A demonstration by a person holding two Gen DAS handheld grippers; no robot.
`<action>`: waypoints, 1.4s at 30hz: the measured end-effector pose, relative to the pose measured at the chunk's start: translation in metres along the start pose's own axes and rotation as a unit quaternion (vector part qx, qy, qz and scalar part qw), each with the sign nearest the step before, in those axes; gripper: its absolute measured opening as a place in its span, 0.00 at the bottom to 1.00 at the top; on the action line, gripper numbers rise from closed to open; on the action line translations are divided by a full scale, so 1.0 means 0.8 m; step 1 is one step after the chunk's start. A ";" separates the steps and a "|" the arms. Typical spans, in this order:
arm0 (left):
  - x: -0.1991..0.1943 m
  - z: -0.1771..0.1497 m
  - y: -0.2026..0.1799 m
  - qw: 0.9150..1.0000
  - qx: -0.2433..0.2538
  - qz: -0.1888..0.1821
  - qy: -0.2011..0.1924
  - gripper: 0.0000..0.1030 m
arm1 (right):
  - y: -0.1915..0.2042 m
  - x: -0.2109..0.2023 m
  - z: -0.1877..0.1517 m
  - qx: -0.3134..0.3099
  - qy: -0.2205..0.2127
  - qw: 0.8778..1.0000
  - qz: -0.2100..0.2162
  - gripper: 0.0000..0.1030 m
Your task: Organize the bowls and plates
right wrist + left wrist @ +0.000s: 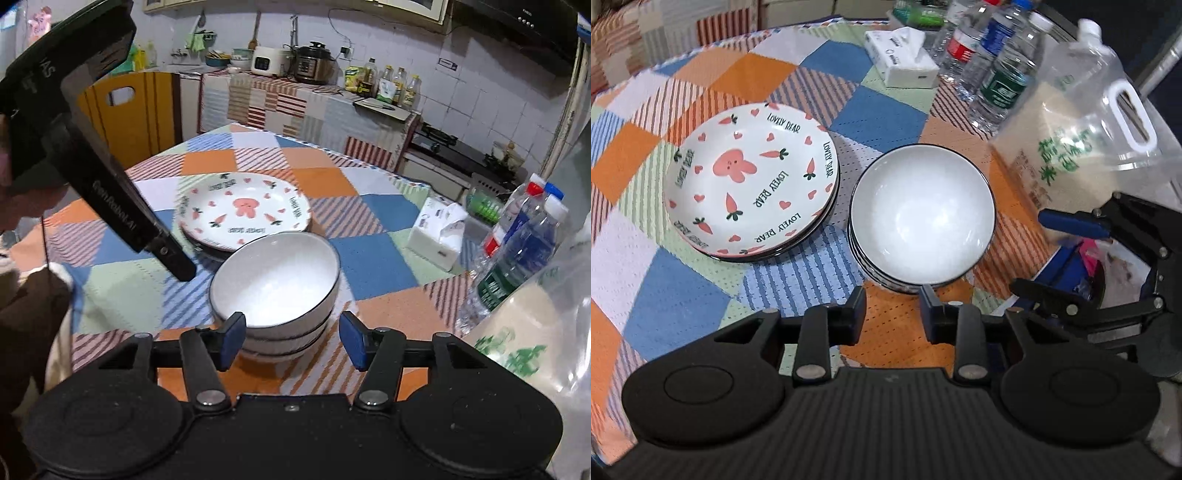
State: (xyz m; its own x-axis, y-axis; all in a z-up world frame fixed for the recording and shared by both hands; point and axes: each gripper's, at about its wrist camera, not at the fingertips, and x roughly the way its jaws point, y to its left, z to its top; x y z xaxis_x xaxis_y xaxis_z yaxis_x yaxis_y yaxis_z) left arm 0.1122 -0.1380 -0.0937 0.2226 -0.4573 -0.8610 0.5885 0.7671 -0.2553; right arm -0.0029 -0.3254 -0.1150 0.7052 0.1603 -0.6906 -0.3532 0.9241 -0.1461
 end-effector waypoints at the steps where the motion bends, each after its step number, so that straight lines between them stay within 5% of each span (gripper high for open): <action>1: -0.002 -0.004 -0.002 1.000 0.010 0.005 -0.002 0.32 | 0.003 -0.003 -0.004 -0.005 -0.005 1.000 0.005 0.59; 8: -0.006 -0.021 0.003 0.999 0.030 0.015 -0.009 0.40 | 0.009 -0.012 -0.025 0.002 -0.032 0.999 0.031 0.73; 12: 0.001 -0.029 0.010 0.999 0.023 0.022 -0.023 0.48 | 0.011 0.003 -0.042 0.006 -0.028 0.999 0.034 0.92; 18: 0.019 -0.039 0.025 0.997 0.022 0.038 -0.069 0.52 | 0.008 0.048 -0.064 0.020 -0.009 0.999 0.043 0.93; 28: 0.021 -0.035 0.054 0.987 -0.073 -0.062 -0.128 0.65 | 0.000 0.107 -0.079 0.063 0.014 0.997 0.053 0.93; 36: 0.076 -0.011 0.052 0.986 -0.112 -0.097 -0.079 0.64 | 0.011 0.134 -0.076 0.047 0.009 0.997 0.055 0.93; 42: 0.101 -0.012 0.051 0.986 -0.131 -0.081 -0.066 0.62 | 0.011 0.143 -0.077 0.058 -0.008 0.997 0.054 0.93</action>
State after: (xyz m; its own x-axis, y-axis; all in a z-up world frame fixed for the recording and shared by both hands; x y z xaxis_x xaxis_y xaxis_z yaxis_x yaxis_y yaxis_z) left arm 0.1468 -0.1395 -0.1775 0.2528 -0.6241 -0.7393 0.4069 0.7618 -0.5040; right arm 0.0368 -0.3205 -0.2392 0.6769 0.2658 -0.6864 -0.3548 0.9349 0.0121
